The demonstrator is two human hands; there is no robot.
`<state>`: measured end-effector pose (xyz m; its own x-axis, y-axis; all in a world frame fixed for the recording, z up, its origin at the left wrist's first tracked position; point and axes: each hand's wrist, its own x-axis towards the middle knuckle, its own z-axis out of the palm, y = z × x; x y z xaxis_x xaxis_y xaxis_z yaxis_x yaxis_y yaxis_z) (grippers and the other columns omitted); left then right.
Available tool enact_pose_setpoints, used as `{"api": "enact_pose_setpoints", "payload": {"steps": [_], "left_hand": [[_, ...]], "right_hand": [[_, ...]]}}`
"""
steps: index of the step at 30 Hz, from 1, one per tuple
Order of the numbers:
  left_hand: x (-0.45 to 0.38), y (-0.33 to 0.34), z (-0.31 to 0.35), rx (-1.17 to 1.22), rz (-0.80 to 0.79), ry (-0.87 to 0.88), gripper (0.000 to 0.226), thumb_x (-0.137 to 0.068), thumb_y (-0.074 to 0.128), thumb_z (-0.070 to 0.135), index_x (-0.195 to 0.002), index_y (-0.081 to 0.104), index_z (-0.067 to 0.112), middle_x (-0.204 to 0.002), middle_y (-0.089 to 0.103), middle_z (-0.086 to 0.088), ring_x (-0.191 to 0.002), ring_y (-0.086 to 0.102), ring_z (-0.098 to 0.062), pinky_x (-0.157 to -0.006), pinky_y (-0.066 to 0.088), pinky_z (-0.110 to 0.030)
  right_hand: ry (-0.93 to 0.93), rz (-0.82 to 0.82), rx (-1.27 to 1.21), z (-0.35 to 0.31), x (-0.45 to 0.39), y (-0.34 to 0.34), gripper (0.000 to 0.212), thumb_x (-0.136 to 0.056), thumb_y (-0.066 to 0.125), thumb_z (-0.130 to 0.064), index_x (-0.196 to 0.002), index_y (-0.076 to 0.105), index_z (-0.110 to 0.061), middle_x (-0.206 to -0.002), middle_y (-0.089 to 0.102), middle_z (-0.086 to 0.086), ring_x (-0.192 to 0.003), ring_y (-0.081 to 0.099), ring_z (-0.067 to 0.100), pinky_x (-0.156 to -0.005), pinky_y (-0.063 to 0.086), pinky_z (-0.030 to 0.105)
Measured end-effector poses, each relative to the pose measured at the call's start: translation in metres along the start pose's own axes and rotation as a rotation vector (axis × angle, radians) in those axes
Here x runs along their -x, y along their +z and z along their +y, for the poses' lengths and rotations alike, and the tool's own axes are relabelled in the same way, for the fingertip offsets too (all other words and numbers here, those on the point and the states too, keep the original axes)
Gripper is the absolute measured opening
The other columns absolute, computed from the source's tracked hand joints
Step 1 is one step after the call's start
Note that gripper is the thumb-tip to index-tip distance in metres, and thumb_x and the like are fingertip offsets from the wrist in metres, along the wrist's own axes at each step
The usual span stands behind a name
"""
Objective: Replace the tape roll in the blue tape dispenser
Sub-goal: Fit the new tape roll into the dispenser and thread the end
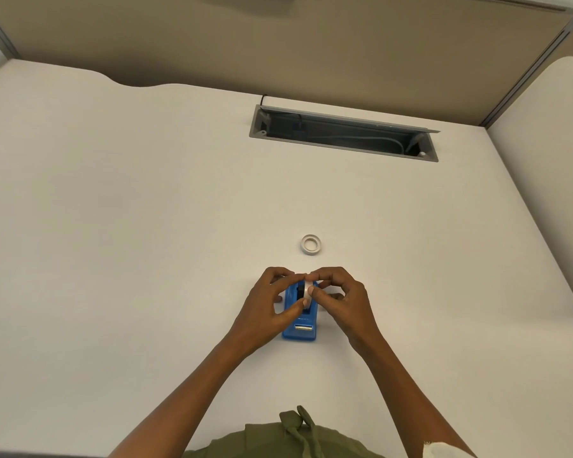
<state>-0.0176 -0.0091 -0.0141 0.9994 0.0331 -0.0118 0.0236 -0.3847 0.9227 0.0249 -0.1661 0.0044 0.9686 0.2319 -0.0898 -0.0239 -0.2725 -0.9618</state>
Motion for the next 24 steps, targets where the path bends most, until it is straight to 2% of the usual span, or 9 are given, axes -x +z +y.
{"api": "enact_pose_setpoints", "payload": {"steps": [5,9,11,15,18,20,24], "left_hand": [[0.0007,-0.0002,0.0007,0.001,-0.001,0.002,0.04,-0.081,0.067,0.027,-0.12,0.056,0.027,-0.115,0.048,0.005,-0.105,0.052,-0.01,-0.08,0.048,-0.013],[0.0015,-0.0004,-0.0002,0.01,-0.003,0.009,0.04,-0.082,0.067,0.026,-0.12,0.056,0.025,-0.116,0.049,0.004,-0.107,0.052,-0.012,-0.083,0.05,-0.019],[0.0012,-0.0002,-0.0004,0.015,-0.001,0.009,0.04,-0.082,0.067,0.027,-0.12,0.056,0.027,-0.115,0.049,0.005,-0.106,0.052,-0.011,-0.082,0.05,-0.019],[0.0005,0.0005,-0.0018,0.018,0.0,0.005,0.039,-0.082,0.067,0.029,-0.12,0.056,0.027,-0.114,0.049,0.006,-0.104,0.052,-0.008,-0.078,0.049,-0.012],[0.0001,0.0002,-0.0033,0.009,-0.004,0.004,0.039,-0.082,0.067,0.027,-0.119,0.056,0.027,-0.114,0.048,0.007,-0.102,0.052,-0.005,-0.077,0.047,-0.005],[0.0001,0.0002,-0.0032,0.007,-0.006,0.004,0.039,-0.081,0.067,0.028,-0.118,0.056,0.029,-0.114,0.048,0.007,-0.103,0.052,-0.004,-0.078,0.046,-0.003],[0.0003,-0.0002,-0.0026,0.014,-0.008,0.0,0.04,-0.081,0.067,0.027,-0.12,0.056,0.027,-0.115,0.048,0.005,-0.104,0.052,-0.007,-0.079,0.046,-0.005]], "right_hand": [[0.06,0.018,-0.05,0.0018,-0.0034,0.0006,0.01,-0.079,0.069,-0.014,-0.088,0.07,-0.02,-0.094,0.069,-0.006,-0.083,0.061,0.001,-0.066,0.05,0.01],[0.099,0.047,-0.062,0.0021,-0.006,0.0028,0.006,-0.08,0.069,-0.017,-0.086,0.07,-0.018,-0.094,0.07,0.0,-0.087,0.063,0.011,-0.068,0.052,0.011],[0.108,0.049,-0.065,0.0016,-0.0059,0.0028,0.008,-0.08,0.069,-0.02,-0.087,0.07,-0.018,-0.095,0.07,0.001,-0.089,0.063,0.012,-0.067,0.052,0.013],[0.115,-0.049,-0.045,0.0009,-0.0019,-0.0006,0.014,-0.08,0.07,-0.024,-0.092,0.065,-0.027,-0.101,0.067,-0.004,-0.089,0.06,0.0,-0.066,0.052,0.017],[0.083,-0.113,0.014,0.0006,0.0008,-0.0029,0.026,-0.078,0.071,-0.018,-0.095,0.06,-0.034,-0.105,0.063,-0.007,-0.091,0.057,-0.006,-0.067,0.052,0.012],[0.087,-0.112,0.012,-0.0006,0.0007,-0.0034,0.026,-0.078,0.071,-0.016,-0.096,0.06,-0.032,-0.106,0.064,-0.006,-0.091,0.058,-0.004,-0.068,0.052,0.011],[0.126,-0.084,-0.023,-0.0033,-0.0017,-0.002,0.022,-0.077,0.07,-0.012,-0.093,0.064,-0.026,-0.105,0.066,0.0,-0.094,0.06,0.01,-0.071,0.051,0.02]]}}
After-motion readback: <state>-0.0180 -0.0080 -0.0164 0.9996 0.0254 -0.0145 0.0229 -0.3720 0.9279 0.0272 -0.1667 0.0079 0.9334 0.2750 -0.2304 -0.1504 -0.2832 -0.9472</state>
